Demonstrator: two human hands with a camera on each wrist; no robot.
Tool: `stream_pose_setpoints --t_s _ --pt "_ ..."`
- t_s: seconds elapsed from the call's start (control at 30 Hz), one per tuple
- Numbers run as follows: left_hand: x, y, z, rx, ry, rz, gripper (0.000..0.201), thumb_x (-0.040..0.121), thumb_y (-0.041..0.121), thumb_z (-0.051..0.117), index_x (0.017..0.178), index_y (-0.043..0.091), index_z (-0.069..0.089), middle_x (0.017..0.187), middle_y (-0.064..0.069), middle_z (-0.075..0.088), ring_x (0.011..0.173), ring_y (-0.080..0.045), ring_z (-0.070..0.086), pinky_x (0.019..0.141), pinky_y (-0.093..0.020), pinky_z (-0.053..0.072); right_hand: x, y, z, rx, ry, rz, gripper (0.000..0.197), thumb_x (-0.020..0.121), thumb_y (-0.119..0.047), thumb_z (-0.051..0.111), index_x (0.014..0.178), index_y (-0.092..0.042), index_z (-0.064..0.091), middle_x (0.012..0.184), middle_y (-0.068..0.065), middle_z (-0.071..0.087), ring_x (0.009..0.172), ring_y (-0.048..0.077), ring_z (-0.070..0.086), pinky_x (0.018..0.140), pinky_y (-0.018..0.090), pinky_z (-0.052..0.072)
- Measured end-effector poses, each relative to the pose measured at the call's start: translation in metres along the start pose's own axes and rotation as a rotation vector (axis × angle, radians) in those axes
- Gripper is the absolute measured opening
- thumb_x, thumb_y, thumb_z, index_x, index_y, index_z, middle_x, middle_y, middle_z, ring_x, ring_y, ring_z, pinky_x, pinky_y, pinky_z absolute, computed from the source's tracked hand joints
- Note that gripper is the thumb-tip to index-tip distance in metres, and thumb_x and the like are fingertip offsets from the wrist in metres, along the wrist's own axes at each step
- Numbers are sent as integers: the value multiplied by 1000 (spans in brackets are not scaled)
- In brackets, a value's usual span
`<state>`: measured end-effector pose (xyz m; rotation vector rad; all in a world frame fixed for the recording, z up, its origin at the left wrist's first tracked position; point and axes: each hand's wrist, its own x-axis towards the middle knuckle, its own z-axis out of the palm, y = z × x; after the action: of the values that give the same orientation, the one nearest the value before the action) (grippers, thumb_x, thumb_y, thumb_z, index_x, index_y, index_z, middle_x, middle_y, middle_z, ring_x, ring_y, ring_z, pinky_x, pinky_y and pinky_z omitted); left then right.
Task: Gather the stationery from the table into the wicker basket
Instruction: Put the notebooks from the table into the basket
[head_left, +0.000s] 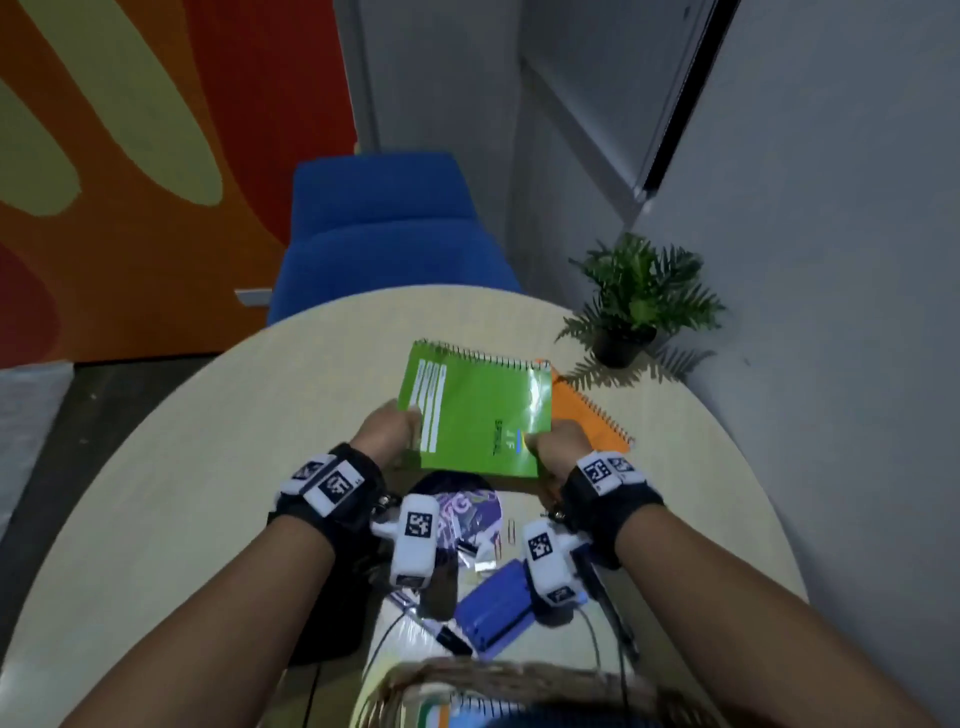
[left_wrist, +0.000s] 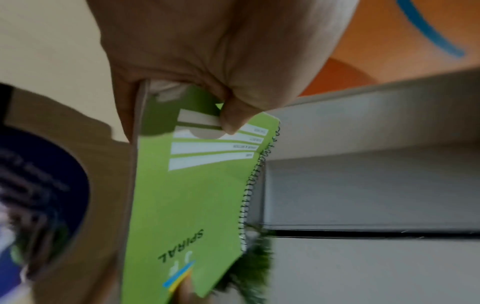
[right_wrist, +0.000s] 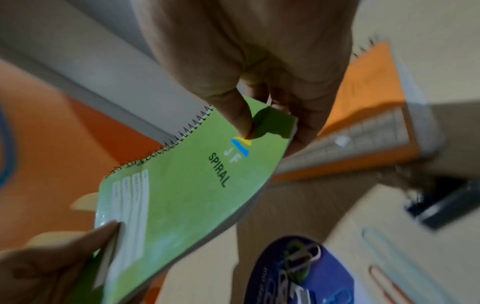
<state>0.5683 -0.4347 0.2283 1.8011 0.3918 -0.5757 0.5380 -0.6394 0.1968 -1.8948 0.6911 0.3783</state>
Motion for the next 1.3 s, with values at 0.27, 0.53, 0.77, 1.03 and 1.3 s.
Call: stream_pose_setpoints --t_s 0.27,0.53,0.77,1.03,1.3 --pt "-170 -40 -34 -547 -589 -86 47 93 24 49 131 -3 47 127 -29 55 94 -32 70 76 -39 60 -177 47 -94 290 -281 -149 22 89 4 59 107 -9 65 86 8 76 67 15 70 59 20 57" --pt "-254 -158 2 385 -531 93 36 87 39 54 86 3 56 82 -5 57 81 -10 53 78 -31 45 -295 163 -77 -83 -302 -106 36 84 11 65 102 -20 63 75 -15 76 70 -10 68 67 8 52" --pt "-268 -177 32 636 -478 152 47 94 18 51 135 15 27 103 2 64 92 -10 62 78 -19 45 -292 221 -59 -335 -122 -87 47 83 -2 71 92 -44 54 99 -13 72 98 12 69 82 19 53" --pt "-277 -183 36 836 -593 278 40 96 19 44 136 21 40 139 0 48 123 -16 48 100 -24 36 -301 220 -52 -627 -154 -235 62 94 -27 56 149 -16 32 159 1 24 147 20 28 116 30 32" --pt "-267 -187 46 941 -632 193 32 94 16 41 124 12 50 115 -8 60 111 -26 55 91 -33 43 -280 213 -48 -660 -305 -151 56 99 -21 49 151 -13 31 155 7 39 143 21 36 114 26 28"
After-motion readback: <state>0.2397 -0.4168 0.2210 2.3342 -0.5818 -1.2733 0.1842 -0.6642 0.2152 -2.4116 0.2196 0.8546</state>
